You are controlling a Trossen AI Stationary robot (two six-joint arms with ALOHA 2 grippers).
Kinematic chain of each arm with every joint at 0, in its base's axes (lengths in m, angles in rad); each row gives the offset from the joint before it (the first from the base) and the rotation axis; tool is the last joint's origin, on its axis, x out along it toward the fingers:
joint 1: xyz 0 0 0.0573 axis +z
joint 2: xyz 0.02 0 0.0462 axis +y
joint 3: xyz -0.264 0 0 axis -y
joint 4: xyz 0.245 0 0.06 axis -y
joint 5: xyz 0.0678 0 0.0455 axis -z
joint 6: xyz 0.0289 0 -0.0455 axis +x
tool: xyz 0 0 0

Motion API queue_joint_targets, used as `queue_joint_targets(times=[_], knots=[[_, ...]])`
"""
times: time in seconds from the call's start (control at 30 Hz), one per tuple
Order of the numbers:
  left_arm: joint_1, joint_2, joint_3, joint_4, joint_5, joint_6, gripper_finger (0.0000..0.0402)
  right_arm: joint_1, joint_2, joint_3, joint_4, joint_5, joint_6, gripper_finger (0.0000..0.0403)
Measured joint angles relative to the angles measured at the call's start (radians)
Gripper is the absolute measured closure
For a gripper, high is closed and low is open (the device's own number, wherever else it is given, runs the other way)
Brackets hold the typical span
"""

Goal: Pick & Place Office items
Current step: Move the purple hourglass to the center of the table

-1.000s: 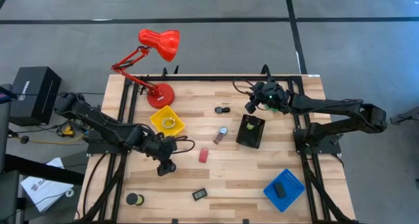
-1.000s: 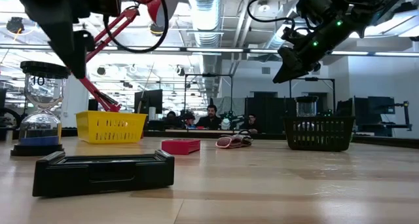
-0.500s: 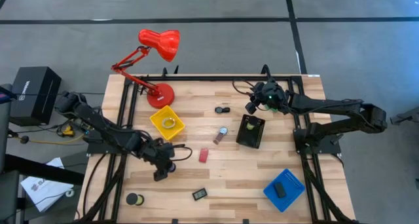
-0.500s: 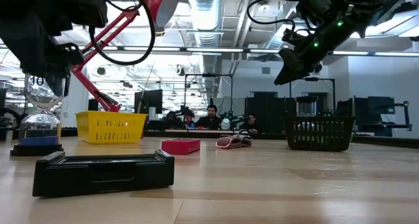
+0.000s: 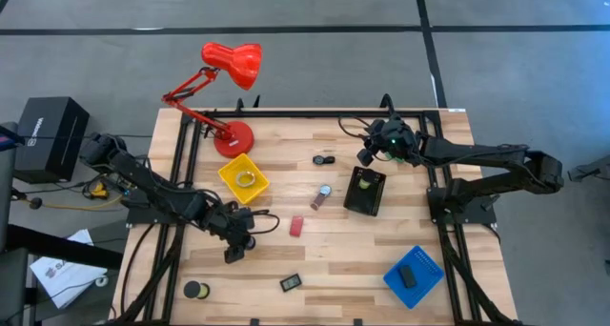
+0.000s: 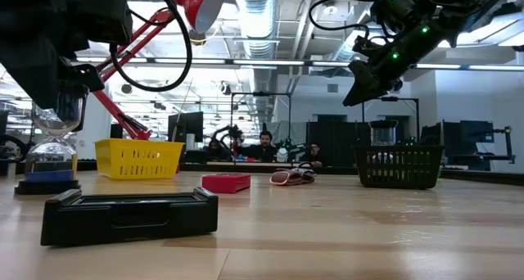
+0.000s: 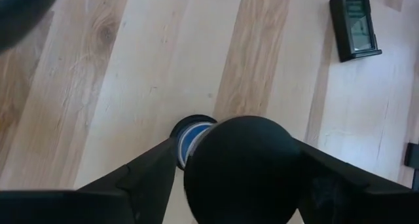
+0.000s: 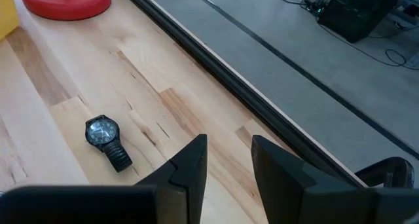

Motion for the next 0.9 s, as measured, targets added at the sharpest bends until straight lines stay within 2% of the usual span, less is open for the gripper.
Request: queue_joint_targets(times=[0.3, 0.63, 0.77, 0.9], knots=[[0.000, -0.001, 0.000, 0.014, -0.003, 0.000, 0.0198, 0.000, 0.000, 0.000, 0.000, 0.000, 0.000, 0.0291], [0.006, -0.001, 0.000, 0.073, -0.029, 0.001, 0.0200, 0.000, 0.000, 0.000, 0.000, 0.000, 0.000, 0.0291], [0.017, -0.001, 0.000, 0.155, -0.069, 0.007, 0.0203, 0.000, 0.000, 0.000, 0.000, 0.000, 0.000, 0.0291], [0.035, -0.001, 0.000, 0.330, -0.131, 0.152, 0.0192, 0.000, 0.000, 0.000, 0.008, 0.000, 0.000, 0.0291]])
